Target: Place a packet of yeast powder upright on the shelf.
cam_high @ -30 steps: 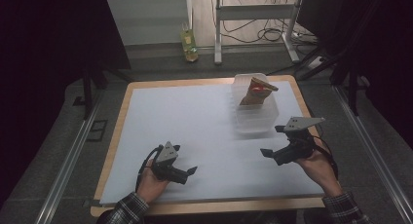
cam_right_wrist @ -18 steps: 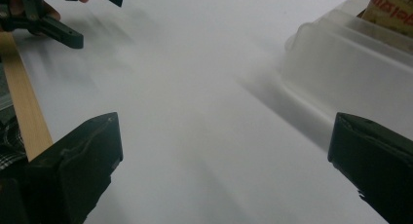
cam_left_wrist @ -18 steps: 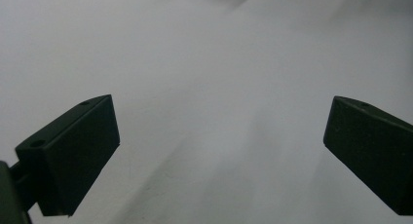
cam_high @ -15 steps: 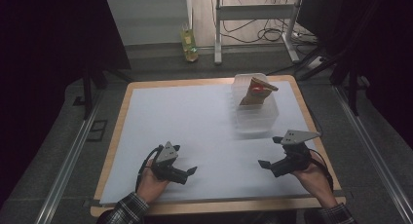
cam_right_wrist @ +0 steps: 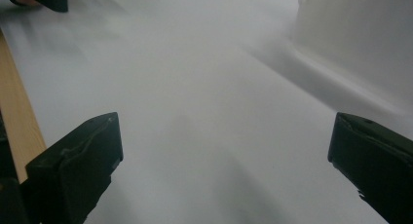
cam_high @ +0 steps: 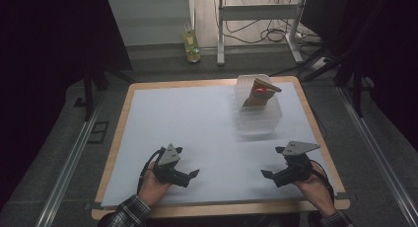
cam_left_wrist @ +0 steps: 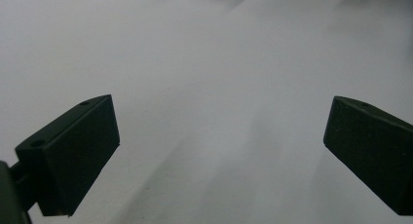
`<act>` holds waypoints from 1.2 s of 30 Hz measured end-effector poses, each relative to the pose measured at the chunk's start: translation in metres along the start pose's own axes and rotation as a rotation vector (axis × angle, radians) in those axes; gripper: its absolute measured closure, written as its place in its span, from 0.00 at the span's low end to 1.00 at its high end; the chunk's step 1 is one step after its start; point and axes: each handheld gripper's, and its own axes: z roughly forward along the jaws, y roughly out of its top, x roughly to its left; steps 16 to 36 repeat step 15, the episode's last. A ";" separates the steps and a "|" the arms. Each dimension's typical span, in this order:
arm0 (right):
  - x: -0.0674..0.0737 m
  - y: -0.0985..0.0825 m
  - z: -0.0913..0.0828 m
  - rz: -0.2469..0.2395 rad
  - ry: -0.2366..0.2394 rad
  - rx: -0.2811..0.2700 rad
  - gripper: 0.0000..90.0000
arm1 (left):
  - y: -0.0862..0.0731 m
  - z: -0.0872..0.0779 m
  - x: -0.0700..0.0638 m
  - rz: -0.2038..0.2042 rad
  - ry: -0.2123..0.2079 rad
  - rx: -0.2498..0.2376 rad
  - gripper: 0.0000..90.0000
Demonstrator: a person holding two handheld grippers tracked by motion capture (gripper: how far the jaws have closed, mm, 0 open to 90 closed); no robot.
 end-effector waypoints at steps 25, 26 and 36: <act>0.001 -0.013 0.015 -0.011 0.012 0.091 0.00 | -0.001 0.002 0.000 0.025 0.017 0.027 0.00; 0.001 -0.013 0.015 -0.011 0.012 0.091 0.00 | -0.001 0.002 0.000 0.025 0.017 0.027 0.00; 0.001 -0.013 0.015 -0.011 0.012 0.091 0.00 | -0.001 0.002 0.000 0.025 0.017 0.027 0.00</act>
